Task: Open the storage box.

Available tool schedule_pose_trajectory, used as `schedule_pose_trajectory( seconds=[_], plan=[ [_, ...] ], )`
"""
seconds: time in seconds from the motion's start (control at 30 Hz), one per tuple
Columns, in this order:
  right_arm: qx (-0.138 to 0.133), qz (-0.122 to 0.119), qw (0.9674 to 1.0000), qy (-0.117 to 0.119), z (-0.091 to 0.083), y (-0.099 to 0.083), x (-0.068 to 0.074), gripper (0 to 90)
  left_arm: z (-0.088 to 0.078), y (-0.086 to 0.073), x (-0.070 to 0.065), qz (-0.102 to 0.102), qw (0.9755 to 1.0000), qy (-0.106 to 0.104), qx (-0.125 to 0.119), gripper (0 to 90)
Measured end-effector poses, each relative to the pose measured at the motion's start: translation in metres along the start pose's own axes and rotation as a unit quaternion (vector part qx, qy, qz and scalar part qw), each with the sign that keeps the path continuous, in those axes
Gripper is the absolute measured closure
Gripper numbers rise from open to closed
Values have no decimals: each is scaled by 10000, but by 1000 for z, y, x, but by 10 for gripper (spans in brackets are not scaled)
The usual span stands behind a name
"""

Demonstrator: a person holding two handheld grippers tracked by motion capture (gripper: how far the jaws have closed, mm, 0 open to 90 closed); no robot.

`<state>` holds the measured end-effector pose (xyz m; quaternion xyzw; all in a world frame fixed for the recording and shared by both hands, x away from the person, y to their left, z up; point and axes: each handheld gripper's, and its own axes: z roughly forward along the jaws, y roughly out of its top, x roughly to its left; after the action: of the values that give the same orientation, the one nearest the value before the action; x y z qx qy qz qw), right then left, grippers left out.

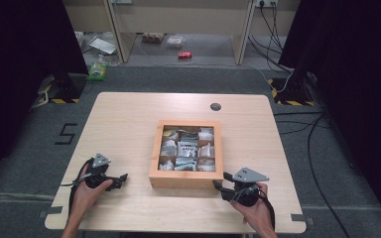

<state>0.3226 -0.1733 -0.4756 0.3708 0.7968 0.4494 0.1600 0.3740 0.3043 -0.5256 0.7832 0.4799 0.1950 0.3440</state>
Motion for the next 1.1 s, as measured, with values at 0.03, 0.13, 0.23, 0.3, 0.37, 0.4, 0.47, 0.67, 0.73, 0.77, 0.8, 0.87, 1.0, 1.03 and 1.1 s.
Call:
schedule_pose_trajectory(
  seconds=[0.03, 0.13, 0.23, 0.3, 0.37, 0.4, 0.47, 0.67, 0.73, 0.77, 0.8, 0.87, 1.0, 1.03, 1.1],
  plan=[
    [0, -1, 10000, -8, 0, 0, 0, 496, 0, 0, 0, -1, 10000, 0, 0, 0],
    [-12, -32, 10000, -20, 0, 0, 1, 497, 0, 0, 0, 0, 10000, 0, 1, 0],
    [-29, 9, 10000, -13, 0, 0, 1, 496, 0, 0, 0, 0, 10000, 0, 2, 0],
    [-31, 29, 10000, -17, 0, 0, 1, 495, 0, 0, 0, -1, 10000, 1, 0, 0],
    [-38, 33, 10000, -21, 0, 0, 1, 495, 0, 0, 0, -1, 10000, 1, 0, 0],
    [-49, 25, 10000, -41, 0, 0, 1, 495, 0, 0, 0, -1, 10000, 1, 0, 0],
    [-57, 15, 10000, -44, 0, 0, 2, 496, 0, 0, 0, 0, 10000, 4, 5, 0],
    [-182, -55, 9998, -46, -1, 3, 2, 498, 0, 0, 0, -1, 10000, 1, 0, 0],
    [-204, -42, 9998, -38, -1, 4, 2, 498, 0, 0, 0, 0, 10000, 1, 1, 0],
    [-224, -29, 9997, -16, -1, 4, 1, 497, 0, 0, 0, 0, 10000, 1, 1, 0],
    [-243, -1, 9997, 2, -1, 5, 1, 496, 0, 0, 0, 0, 10000, 1, 0, 0],
    [-302, -2, 9995, 14, -1, 7, 1, 496, 0, 0, 0, -1, 10000, 1, -1, 0],
    [-384, -17, 9992, 48, -2, 12, 1, 490, 0, 0, 0, 0, 10000, 1, 1, 0],
    [-404, 52, 9991, 91, -2, 13, 1, 491, 0, 0, 0, 0, 10000, 3, 5, 0],
    [-464, 108, 9988, 139, -3, 16, 0, 486, 0, 0, 0, 0, 10000, 1, 0, 0]
  ],
)
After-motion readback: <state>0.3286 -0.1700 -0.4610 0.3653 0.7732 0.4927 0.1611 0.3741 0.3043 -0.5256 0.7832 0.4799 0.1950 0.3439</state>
